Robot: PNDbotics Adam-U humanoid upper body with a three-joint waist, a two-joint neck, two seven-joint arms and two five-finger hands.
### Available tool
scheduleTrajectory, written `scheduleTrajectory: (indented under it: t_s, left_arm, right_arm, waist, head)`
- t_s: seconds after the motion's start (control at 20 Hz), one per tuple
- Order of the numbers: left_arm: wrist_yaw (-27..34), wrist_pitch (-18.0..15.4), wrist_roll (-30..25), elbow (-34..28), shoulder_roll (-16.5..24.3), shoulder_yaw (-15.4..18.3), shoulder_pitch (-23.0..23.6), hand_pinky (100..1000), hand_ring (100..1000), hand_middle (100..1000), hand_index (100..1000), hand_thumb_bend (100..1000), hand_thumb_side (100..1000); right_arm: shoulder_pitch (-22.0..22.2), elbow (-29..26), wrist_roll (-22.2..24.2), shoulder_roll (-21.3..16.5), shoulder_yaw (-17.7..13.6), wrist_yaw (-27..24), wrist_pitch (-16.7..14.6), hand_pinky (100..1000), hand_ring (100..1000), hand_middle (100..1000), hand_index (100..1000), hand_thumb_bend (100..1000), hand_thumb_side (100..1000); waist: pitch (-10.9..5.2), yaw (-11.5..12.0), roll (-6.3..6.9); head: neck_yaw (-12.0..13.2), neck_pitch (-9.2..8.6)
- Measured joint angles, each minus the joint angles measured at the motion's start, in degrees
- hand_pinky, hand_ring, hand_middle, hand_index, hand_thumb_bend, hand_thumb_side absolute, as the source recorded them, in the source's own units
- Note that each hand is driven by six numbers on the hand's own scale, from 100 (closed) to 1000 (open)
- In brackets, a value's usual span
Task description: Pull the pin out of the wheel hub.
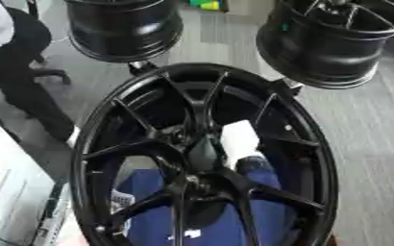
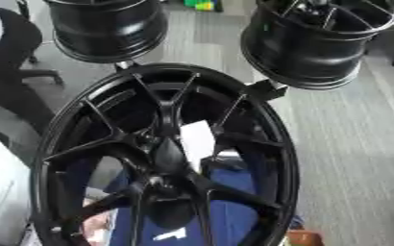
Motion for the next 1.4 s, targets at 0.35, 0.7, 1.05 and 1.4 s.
scheduleTrajectory:
  t_s: [0.35,0.7,1.05,1.4]
  left_arm:
    - [0.1,0.1,-0.9,0.0,-0.1,-0.7,-0.8,651,667,569,805,100,580]
    - [0.2,0.3,-1.8,0.2,-0.2,-1.4,-1.2,651,667,567,804,100,583]
    - [0.3,0.3,-2.3,0.4,-0.2,-1.6,-1.6,650,667,567,804,100,584]
    - [0.4,0.4,-2.4,0.4,-0.2,-1.8,-1.6,650,667,566,804,100,583]
  right_arm:
    - [-3.7,0.0,18.9,-6.3,9.3,4.3,-1.4,875,893,851,898,208,312]
    - [-8.7,0.0,25.9,-7.3,16.8,1.0,-2.5,884,896,852,895,102,384]
    - [-12.9,0.0,27.8,-6.1,22.9,-3.7,-0.8,891,909,869,901,100,488]
    - [-18.4,0.0,30.4,-3.1,26.9,-4.3,1.1,893,910,874,906,122,470]
  waist:
    - [0.02,0.8,-0.75]
    - [0.02,1.3,-1.09]
    - [0.02,1.5,-1.22]
    - [-0.02,1.3,-1.22]
  head:
    - [-1.3,-0.14]
    - [-2.2,-0.52]
    - [-2.5,-0.52]
    - [-2.5,-0.4]
